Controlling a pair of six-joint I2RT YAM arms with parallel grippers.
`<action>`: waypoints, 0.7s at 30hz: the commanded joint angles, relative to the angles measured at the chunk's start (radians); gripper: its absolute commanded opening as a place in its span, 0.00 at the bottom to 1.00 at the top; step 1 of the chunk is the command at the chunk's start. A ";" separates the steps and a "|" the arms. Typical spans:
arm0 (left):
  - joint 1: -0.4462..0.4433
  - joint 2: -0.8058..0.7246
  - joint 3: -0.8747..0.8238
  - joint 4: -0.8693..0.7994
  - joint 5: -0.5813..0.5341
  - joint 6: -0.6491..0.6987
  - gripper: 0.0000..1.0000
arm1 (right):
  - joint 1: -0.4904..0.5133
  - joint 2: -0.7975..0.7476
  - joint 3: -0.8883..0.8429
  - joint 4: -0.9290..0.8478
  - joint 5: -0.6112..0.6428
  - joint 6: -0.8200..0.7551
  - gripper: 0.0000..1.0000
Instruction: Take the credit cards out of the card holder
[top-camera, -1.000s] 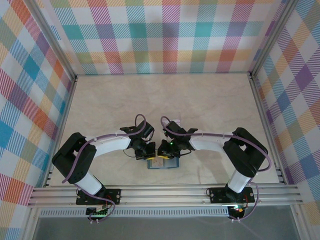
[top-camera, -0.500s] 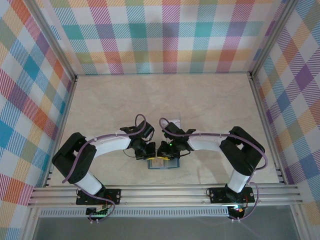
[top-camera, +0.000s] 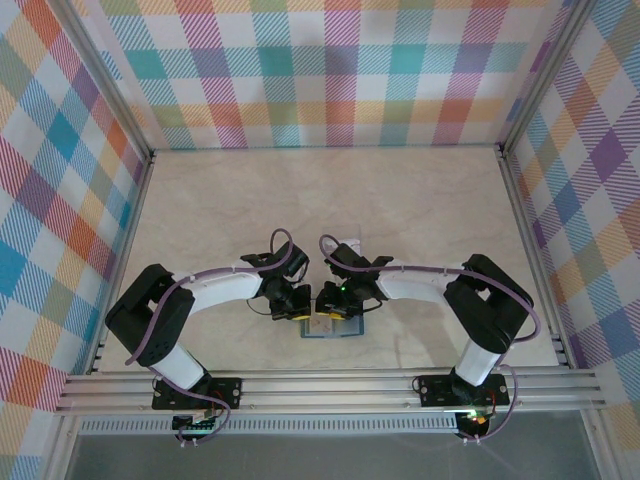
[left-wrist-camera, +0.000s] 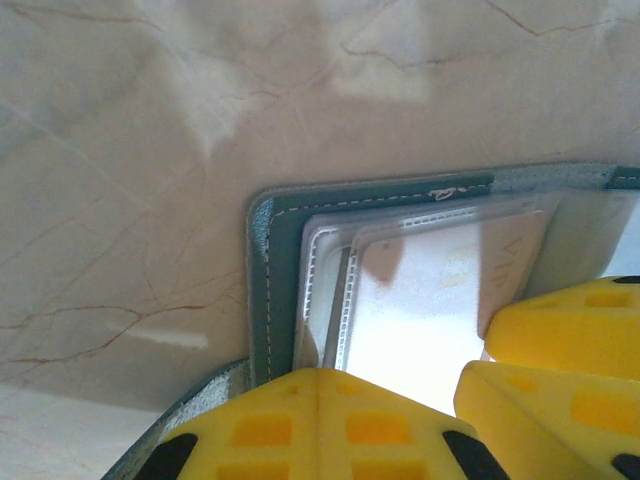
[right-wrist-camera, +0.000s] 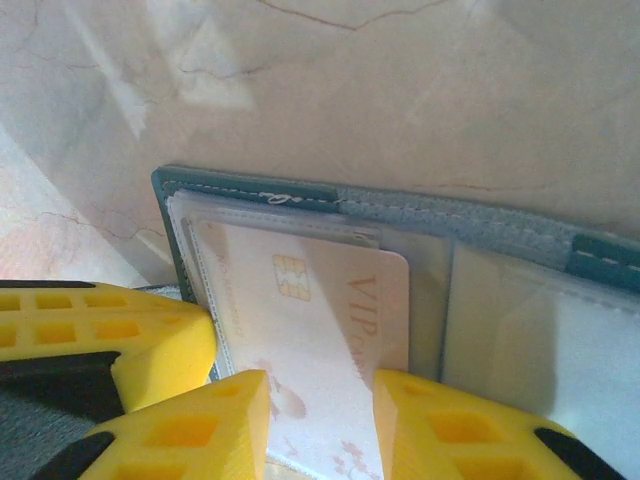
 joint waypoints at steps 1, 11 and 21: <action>-0.013 0.016 -0.002 -0.043 -0.023 0.018 0.05 | -0.007 -0.017 0.009 -0.090 0.051 -0.021 0.37; -0.012 0.017 0.003 -0.052 -0.027 0.020 0.05 | -0.007 -0.015 0.020 -0.114 0.062 -0.041 0.40; 0.015 -0.045 -0.011 -0.099 -0.062 0.037 0.05 | -0.004 0.006 0.023 0.031 -0.066 -0.046 0.38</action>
